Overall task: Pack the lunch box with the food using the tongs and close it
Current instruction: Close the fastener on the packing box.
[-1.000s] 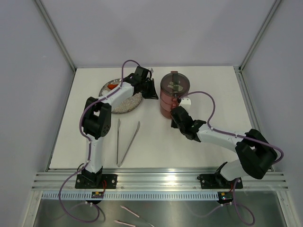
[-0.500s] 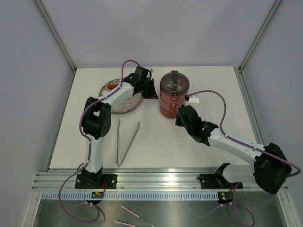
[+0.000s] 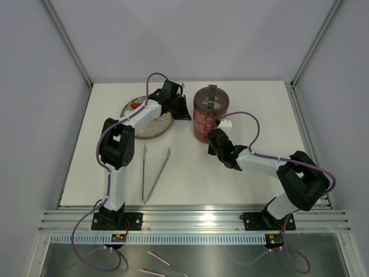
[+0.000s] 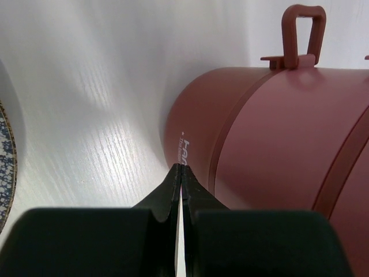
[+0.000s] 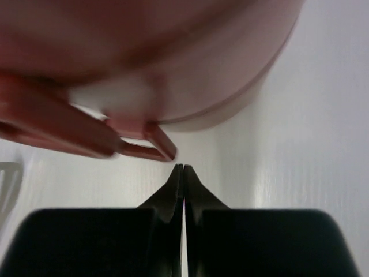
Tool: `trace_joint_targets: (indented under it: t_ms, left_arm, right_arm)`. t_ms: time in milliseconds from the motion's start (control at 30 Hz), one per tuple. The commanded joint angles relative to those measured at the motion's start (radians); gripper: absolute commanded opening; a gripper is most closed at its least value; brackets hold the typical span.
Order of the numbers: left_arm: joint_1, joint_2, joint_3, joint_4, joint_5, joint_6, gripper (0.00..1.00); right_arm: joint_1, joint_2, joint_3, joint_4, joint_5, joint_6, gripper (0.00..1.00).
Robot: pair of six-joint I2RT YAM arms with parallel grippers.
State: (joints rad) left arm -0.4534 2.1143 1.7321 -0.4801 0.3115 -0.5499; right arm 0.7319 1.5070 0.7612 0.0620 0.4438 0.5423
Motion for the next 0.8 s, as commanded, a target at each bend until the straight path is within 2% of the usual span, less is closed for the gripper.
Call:
trace_joint_targets:
  t_ms: [0, 267, 400, 633, 767]
  left_arm:
    - [0.009, 0.004, 0.012, 0.021, 0.012, 0.010, 0.00]
    - [0.010, 0.013, 0.009, 0.035, 0.023, 0.004, 0.00]
    - [0.009, 0.019, 0.012, 0.040, 0.023, 0.002, 0.00]
    - [0.012, 0.016, 0.014, 0.023, 0.018, 0.010, 0.00]
    - [0.018, 0.012, 0.009, 0.017, 0.012, 0.018, 0.00]
  right_arm:
    - [-0.019, 0.042, 0.020, 0.055, 0.004, 0.008, 0.00]
    - [-0.017, -0.171, -0.008, -0.027, -0.007, -0.022, 0.00]
    - [-0.017, -0.206, 0.012, -0.025, -0.051, -0.041, 0.00]
    - [-0.015, -0.090, 0.040, 0.077, -0.094, -0.061, 0.00]
    - [-0.017, 0.077, 0.032, 0.168, -0.007, -0.032, 0.00]
